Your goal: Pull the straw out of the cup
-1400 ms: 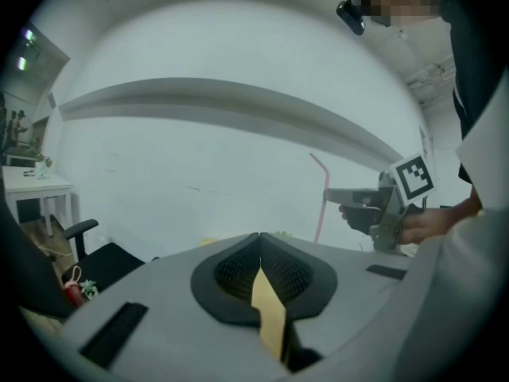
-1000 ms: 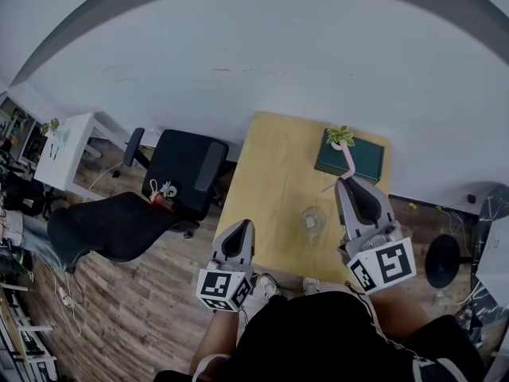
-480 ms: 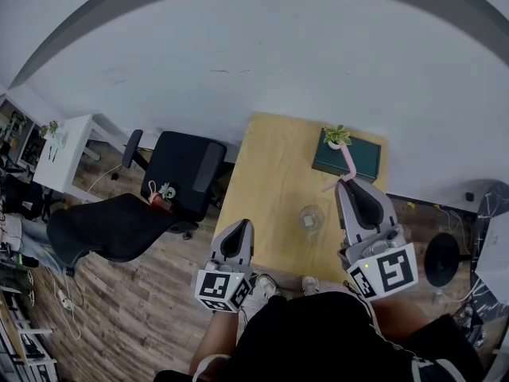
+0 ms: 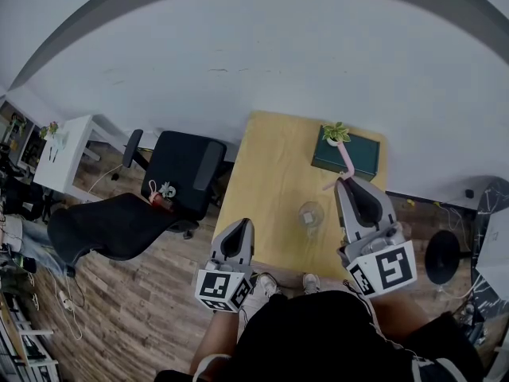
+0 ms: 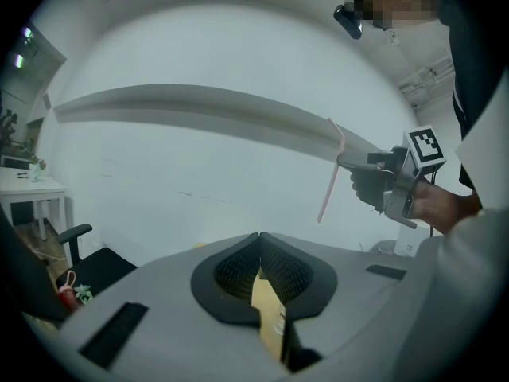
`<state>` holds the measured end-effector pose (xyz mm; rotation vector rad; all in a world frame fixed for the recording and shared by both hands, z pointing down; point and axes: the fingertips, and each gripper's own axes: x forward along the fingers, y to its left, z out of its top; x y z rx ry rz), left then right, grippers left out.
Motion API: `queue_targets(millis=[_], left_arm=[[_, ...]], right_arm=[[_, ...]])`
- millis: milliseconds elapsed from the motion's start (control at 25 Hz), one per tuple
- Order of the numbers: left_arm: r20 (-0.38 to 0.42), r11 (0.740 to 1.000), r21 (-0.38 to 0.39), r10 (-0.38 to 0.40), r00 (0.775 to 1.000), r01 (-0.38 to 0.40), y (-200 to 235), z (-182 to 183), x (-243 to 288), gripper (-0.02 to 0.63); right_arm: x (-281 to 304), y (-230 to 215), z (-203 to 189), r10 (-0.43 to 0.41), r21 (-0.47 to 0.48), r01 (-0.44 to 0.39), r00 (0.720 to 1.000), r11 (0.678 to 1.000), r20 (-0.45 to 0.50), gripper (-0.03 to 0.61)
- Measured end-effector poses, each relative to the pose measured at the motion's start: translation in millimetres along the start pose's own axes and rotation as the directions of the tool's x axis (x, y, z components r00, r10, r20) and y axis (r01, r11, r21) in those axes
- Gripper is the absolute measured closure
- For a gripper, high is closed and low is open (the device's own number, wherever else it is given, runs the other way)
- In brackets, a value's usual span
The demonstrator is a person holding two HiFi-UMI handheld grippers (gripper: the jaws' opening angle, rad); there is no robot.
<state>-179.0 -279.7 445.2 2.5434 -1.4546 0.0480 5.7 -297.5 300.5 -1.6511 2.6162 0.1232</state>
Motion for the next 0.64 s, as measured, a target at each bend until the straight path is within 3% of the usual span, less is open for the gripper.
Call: queue_targets(millis=[440, 640], left_arm=[[0.003, 1.000, 0.007, 0.009, 1.000, -0.009, 5, 1, -8, 0.595], [0.001, 1.000, 0.020, -0.004, 1.000, 0.003, 0, 0, -7, 0.595]], right_arm=[[-3, 9, 3, 0.011, -0.004, -0.011, 1.000, 1.000, -0.001, 0.534], [-4, 14, 2, 0.007, -0.049, -0.007, 1.000, 0.999, 0.000, 0.532]])
